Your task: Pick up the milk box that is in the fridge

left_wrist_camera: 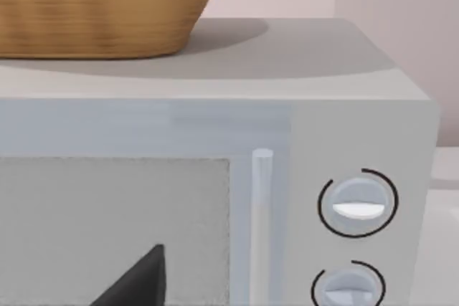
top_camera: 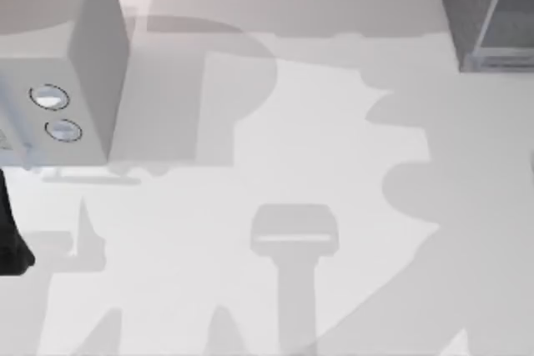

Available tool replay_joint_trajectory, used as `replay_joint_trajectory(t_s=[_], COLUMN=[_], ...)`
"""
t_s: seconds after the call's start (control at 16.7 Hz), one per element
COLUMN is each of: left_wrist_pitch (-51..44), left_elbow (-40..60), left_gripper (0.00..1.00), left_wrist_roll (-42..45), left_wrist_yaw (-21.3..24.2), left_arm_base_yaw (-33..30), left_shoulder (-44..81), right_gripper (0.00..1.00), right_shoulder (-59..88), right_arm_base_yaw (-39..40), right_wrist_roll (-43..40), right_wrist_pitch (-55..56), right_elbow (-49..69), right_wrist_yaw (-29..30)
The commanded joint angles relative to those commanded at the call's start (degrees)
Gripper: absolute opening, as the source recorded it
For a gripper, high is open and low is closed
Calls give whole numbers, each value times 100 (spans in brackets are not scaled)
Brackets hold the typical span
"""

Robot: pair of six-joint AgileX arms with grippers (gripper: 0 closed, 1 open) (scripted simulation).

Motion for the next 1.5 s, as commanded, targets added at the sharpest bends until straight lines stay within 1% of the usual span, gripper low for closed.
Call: replay_joint_trajectory(t_s=[0.24, 0.66, 0.84, 0.96, 1.14, 1.5], left_wrist_pitch=[0, 0, 0, 0, 0, 0], left_elbow=[0, 0, 0, 0, 0, 0], left_gripper=[100, 100, 100, 100, 100, 100], left_wrist_roll=[0, 0, 0, 0, 0, 0], left_wrist_yaw=[0, 0, 0, 0, 0, 0], left_arm_base_yaw=[0, 0, 0, 0, 0, 0], left_shoulder=[0, 0, 0, 0, 0, 0], right_gripper=[0, 0, 0, 0, 0, 0], right_shoulder=[-565, -664, -1147, -1737, -3023, -6548], right_arm_base_yaw=[-128, -109, -36, 42, 199, 606], right_wrist_roll=[5, 13, -8, -26, -48, -56], right_wrist_pitch=[374, 399, 133, -183, -868, -2756], right_elbow=[-956, -1084, -1295, -1548, -2105, -3669], right_wrist_yaw=[-87, -93, -32, 42, 194, 564])
